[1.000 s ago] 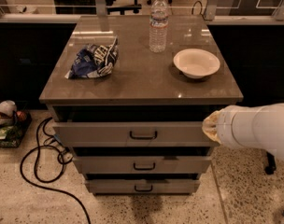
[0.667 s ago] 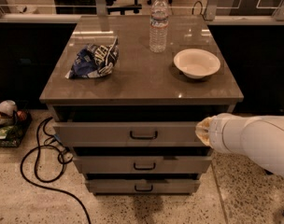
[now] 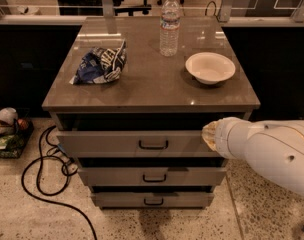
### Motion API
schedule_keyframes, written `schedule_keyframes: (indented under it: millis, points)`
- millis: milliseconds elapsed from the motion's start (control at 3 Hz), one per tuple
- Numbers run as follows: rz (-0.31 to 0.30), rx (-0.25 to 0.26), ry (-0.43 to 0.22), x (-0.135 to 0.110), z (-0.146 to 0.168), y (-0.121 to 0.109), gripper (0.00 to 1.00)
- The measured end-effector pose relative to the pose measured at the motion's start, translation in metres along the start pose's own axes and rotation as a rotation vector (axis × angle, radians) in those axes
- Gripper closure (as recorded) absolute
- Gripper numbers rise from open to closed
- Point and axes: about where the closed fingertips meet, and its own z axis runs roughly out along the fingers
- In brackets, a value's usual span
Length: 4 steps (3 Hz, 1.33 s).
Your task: Open top drawer
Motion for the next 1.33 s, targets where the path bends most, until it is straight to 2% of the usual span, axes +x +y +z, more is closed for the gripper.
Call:
schedule_keyframes:
  millis: [333,1000,1333]
  points:
    - [-0.035,0.007,0.023,0.004,0.008,0.0,1.0]
    - [-0.054,0.018,0.075,0.017,0.021,-0.003,1.0]
    - [-0.051,0.006,0.078,0.011,0.032,-0.001,0.82]
